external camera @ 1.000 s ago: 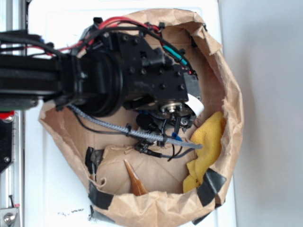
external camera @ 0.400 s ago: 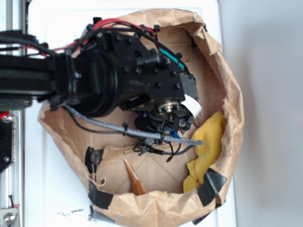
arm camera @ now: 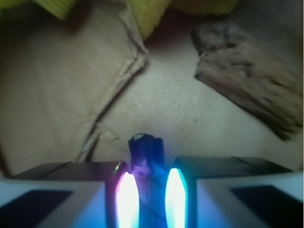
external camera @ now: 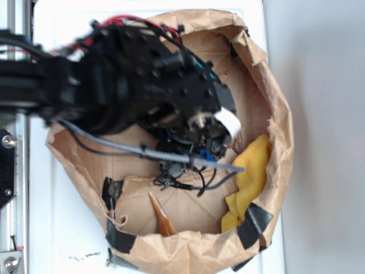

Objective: Grab the blue rope.

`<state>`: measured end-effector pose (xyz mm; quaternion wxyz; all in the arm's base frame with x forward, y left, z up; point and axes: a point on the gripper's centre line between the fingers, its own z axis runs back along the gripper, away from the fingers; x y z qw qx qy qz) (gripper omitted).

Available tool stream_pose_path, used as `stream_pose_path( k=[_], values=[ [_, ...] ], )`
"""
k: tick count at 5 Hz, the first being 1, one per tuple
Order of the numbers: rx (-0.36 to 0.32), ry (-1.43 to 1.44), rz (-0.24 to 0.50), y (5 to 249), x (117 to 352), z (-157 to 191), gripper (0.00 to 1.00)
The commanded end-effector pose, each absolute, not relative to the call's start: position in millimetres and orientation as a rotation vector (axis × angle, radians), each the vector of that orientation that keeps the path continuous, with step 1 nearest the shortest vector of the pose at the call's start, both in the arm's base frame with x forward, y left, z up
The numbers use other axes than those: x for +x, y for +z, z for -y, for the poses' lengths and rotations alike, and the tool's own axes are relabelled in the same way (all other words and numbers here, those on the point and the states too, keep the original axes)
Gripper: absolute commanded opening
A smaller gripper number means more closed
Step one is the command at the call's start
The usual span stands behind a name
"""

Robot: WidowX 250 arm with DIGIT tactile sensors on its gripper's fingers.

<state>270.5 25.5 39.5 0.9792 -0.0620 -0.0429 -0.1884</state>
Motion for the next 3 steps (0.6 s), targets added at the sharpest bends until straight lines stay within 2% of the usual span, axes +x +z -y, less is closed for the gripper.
stream_pose_path(
  k=[1, 2, 3],
  values=[
    [-0.077, -0.221, 0.208, 145, 255, -34, 0.00],
    [-0.038, -0.135, 0.227, 170, 252, -33, 0.00],
    [-0.028, -0.073, 0.221, 186, 257, -33, 0.00]
  ],
)
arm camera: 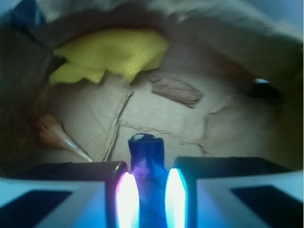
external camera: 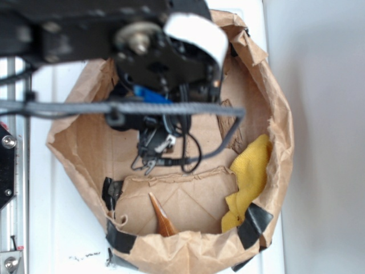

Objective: Grab the blue rope.

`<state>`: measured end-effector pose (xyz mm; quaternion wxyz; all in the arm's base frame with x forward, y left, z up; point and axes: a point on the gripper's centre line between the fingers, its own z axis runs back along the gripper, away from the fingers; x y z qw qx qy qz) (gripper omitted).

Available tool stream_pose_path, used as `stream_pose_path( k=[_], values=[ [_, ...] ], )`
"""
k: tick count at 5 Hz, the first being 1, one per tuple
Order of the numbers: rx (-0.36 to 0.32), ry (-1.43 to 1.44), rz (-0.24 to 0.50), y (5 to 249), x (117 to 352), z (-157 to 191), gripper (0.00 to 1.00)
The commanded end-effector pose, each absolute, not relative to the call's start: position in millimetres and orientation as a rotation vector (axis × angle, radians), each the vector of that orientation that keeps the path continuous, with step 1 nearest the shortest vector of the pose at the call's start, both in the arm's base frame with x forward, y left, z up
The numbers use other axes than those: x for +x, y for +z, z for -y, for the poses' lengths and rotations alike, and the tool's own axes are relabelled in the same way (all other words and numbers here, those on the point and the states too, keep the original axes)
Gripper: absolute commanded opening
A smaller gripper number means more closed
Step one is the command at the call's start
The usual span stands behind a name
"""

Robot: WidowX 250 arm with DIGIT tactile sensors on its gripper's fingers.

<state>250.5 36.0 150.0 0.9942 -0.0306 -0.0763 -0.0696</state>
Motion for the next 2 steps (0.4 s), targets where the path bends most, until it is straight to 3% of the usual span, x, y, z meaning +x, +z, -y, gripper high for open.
stream_pose_path(
  k=[1, 2],
  values=[
    [-0.023, -0.027, 0.227, 193.1, 261.3, -29.9, 0.00],
    [0.009, -0.036, 0.221, 191.5, 262.2, -25.3, 0.00]
  ],
)
